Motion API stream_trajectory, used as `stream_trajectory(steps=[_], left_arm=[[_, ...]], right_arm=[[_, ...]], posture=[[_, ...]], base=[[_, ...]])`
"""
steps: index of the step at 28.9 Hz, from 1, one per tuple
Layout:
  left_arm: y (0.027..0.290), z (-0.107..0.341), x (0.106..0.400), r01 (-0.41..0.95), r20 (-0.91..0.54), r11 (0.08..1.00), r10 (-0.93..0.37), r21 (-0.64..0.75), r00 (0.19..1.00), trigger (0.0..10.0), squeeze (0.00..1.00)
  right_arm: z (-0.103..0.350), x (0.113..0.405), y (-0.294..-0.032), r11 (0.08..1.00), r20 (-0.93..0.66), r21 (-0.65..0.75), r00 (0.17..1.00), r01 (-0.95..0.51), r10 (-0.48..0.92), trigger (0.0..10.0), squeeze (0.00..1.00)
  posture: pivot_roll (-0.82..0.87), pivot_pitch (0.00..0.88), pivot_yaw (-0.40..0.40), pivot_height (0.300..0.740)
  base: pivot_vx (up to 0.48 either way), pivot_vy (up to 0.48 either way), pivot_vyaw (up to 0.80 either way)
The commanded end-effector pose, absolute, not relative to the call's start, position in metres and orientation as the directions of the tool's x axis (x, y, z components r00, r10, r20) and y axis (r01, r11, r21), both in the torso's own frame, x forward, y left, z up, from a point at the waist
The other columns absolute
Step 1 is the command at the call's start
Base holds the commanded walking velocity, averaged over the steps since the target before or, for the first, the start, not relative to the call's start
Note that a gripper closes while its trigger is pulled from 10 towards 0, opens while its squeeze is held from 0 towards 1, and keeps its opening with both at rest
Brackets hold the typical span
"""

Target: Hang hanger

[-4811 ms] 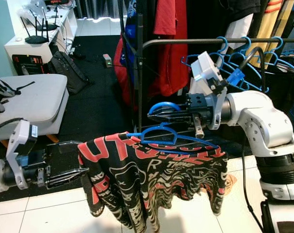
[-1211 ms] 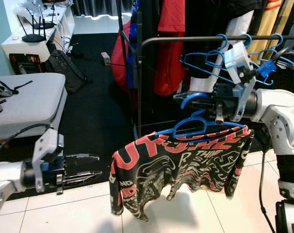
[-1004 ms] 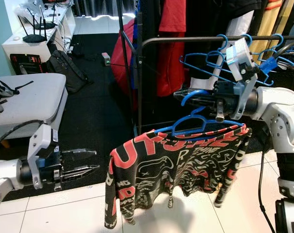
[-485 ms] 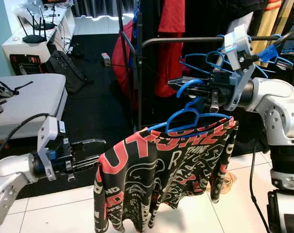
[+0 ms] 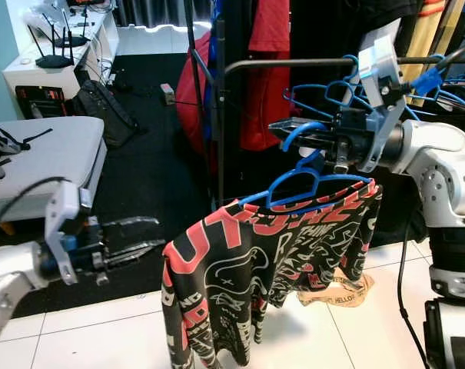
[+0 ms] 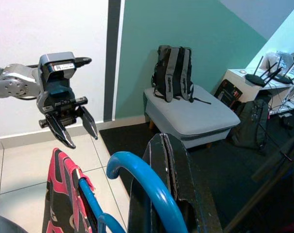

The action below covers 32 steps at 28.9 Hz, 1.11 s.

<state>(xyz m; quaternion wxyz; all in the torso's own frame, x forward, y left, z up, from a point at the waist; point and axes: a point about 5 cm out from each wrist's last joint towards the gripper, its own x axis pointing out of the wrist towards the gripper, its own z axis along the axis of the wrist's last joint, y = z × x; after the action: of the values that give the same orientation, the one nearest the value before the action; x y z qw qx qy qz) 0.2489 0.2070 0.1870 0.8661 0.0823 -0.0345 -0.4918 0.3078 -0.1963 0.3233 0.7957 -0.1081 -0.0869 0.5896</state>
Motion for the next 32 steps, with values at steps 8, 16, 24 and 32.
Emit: stream_trajectory(steps=[8, 16, 24, 32], left_arm=[[0.204, 0.183, 0.245, 0.865, -0.041, 0.478, -0.872, 0.152, 0.488, 10.0, 0.0], [0.209, 0.182, 0.244, 0.863, -0.028, 0.494, -0.866, 0.109, 0.499, 10.0, 0.75], [0.196, 0.183, 0.248, 0.858, -0.002, 0.501, -0.863, 0.118, 0.504, 10.0, 0.0], [0.182, 0.177, 0.243, 0.876, 0.004, 0.473, -0.88, 0.098, 0.475, 10.0, 0.0]], right_arm=[[0.332, 0.309, -0.199, 0.298, 0.033, -0.319, 0.303, -0.9, 0.952, 0.0, 0.0], [0.329, 0.311, -0.201, 0.303, 0.013, -0.323, 0.316, -0.897, 0.949, 0.0, 0.0], [0.33, 0.313, -0.195, 0.306, 0.034, -0.33, 0.313, -0.893, 0.949, 0.0, 0.0], [0.335, 0.316, -0.193, 0.321, 0.061, -0.339, 0.32, -0.884, 0.946, 0.0, 0.0]], posture=[[0.0, 0.013, -0.04, 0.74], [0.0, 0.011, -0.04, 0.74], [0.0, 0.018, -0.04, 0.74], [0.0, 0.019, -0.038, 0.74]], base=[[0.0, 0.0, 0.0], [0.0, 0.0, 0.0], [0.0, 0.0, 0.0], [0.0, 0.0, 0.0]])
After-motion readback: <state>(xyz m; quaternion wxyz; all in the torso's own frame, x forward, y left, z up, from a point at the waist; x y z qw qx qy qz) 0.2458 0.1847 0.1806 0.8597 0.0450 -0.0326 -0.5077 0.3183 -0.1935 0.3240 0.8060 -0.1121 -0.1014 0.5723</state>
